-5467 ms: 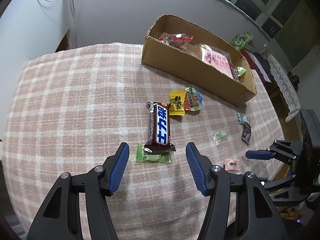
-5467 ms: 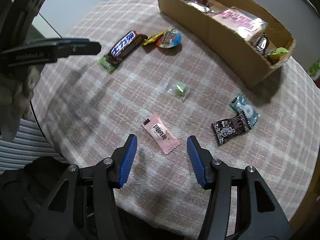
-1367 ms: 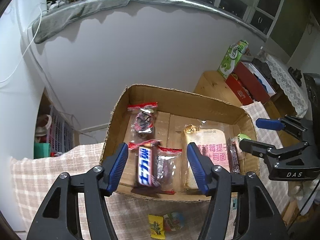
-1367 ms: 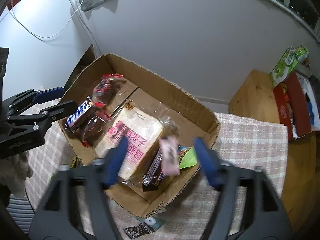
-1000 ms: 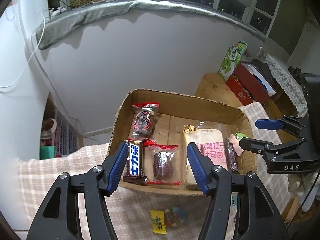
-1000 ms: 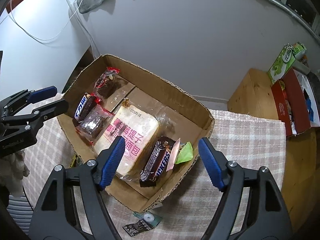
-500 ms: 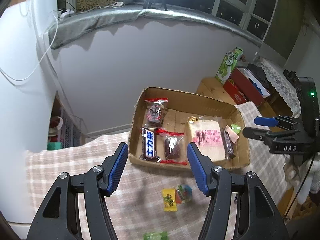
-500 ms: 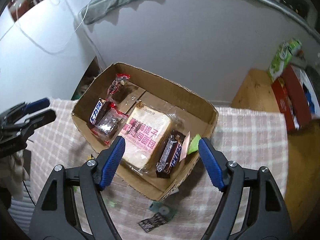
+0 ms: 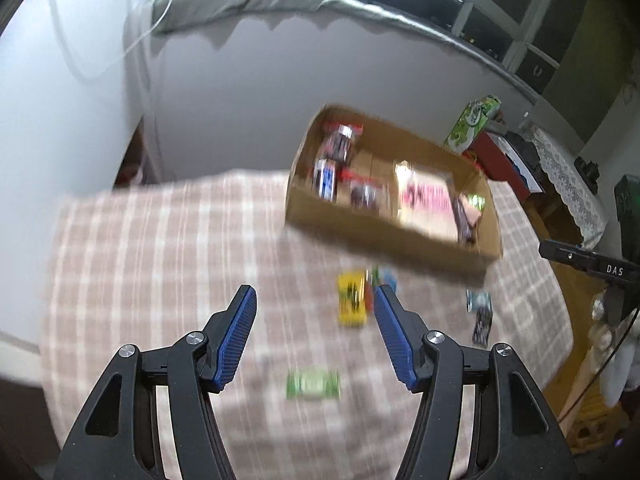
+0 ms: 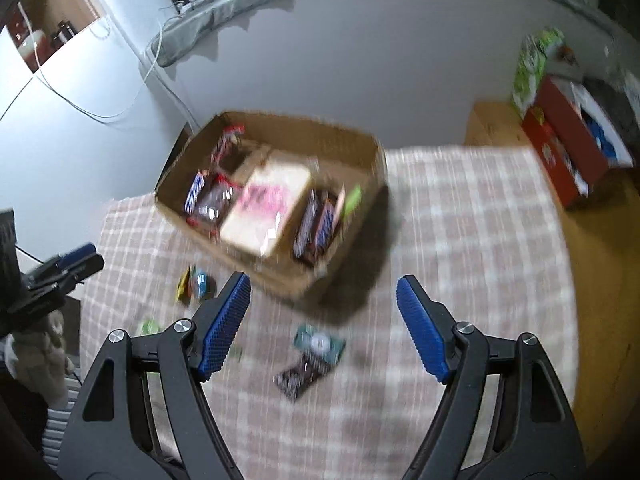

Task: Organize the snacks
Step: 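Move both tools back over the table toward the green and dark candies, then grasp the green candy with the left tool while the right tool grasps the dark printed wrapper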

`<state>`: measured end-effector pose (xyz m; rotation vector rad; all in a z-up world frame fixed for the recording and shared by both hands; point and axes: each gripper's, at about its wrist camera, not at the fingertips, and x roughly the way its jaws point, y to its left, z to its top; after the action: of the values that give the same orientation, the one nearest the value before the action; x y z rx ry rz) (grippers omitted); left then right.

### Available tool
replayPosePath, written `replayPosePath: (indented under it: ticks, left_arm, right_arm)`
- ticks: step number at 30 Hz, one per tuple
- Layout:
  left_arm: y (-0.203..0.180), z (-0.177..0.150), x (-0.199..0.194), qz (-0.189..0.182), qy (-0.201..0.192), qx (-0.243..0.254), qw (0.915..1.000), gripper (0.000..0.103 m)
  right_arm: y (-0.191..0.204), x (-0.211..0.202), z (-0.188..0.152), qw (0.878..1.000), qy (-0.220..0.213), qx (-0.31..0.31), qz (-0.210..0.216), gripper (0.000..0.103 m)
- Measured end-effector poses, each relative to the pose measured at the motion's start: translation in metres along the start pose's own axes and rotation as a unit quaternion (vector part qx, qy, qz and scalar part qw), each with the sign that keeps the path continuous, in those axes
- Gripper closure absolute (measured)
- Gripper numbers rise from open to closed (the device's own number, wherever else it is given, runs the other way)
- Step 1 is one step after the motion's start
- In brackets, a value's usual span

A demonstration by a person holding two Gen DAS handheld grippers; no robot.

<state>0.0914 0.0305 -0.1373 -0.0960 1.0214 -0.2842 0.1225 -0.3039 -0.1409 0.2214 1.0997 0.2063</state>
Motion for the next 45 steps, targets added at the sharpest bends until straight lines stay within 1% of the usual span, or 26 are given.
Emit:
replayPosePath:
  ticks: [4,6,9,12,14,15,18,22,24,27,30,34,39,42,44,45]
  left_arm:
    - [0.005,-0.034,0.003,-0.003,0.027,-0.011,0.9996,0.042]
    - [0.007,-0.044,0.005,-0.009,0.041,-0.019,0.9989,0.042]
    - [0.014,-0.058,0.009,-0.024,0.056,-0.052,0.9968,0.043]
    - [0.016,-0.068,0.017,-0.043,0.068,-0.076,0.9938,0.043]
    - [0.016,-0.071,0.023,-0.052,0.077,-0.084,0.9921,0.043]
    - [0.016,-0.073,0.028,-0.055,0.082,-0.088,0.9913,0.043]
    - [0.017,-0.073,0.038,-0.068,0.089,-0.104,0.9882,0.043]
    - [0.016,-0.068,0.049,-0.072,0.092,-0.109,0.9872,0.043]
    - [0.014,-0.063,0.052,-0.072,0.090,-0.106,0.9877,0.043]
    - [0.011,-0.058,0.057,-0.069,0.089,-0.100,0.9886,0.045]
    - [0.004,-0.054,0.062,-0.060,0.088,-0.081,0.9910,0.045]
    - [-0.002,-0.049,0.067,-0.058,0.086,-0.070,0.9921,0.045]
    - [-0.007,-0.045,0.071,-0.054,0.084,-0.061,0.9931,0.046]
    - [-0.012,-0.045,0.073,-0.041,0.081,-0.046,0.9948,0.049]
    - [-0.013,-0.046,0.073,-0.033,0.080,-0.038,0.9955,0.051]
    - [-0.014,-0.046,0.073,-0.031,0.079,-0.035,0.9958,0.053]
  right_arm:
    - [0.000,0.012,-0.035,0.999,0.037,0.012,0.014,0.025]
    - [0.002,0.024,-0.052,0.998,0.058,0.016,0.015,0.025]
    - [0.003,0.043,-0.066,0.996,0.087,0.033,0.016,0.025]
    - [0.009,0.056,-0.073,0.995,0.099,0.025,0.007,0.026]
    - [0.010,0.062,-0.074,0.994,0.107,0.029,0.014,0.036]
    - [0.011,0.066,-0.073,0.993,0.113,0.031,0.018,0.038]
    - [0.013,0.072,-0.072,0.993,0.116,0.035,0.014,0.039]
    - [0.014,0.077,-0.068,0.992,0.116,0.040,0.012,0.039]
    - [0.015,0.078,-0.066,0.992,0.116,0.045,0.012,0.040]
    - [0.015,0.079,-0.064,0.992,0.113,0.046,0.009,0.044]
    - [0.016,0.081,-0.062,0.993,0.112,0.043,0.004,0.046]
    - [0.021,0.086,-0.058,0.993,0.114,0.032,-0.005,0.048]
    - [0.034,0.092,-0.058,0.993,0.115,-0.001,-0.023,0.048]
    - [0.041,0.094,-0.060,0.992,0.114,-0.025,-0.036,0.048]
    - [0.046,0.096,-0.061,0.991,0.116,-0.043,-0.049,0.051]
    - [0.048,0.096,-0.062,0.990,0.116,-0.049,-0.056,0.053]
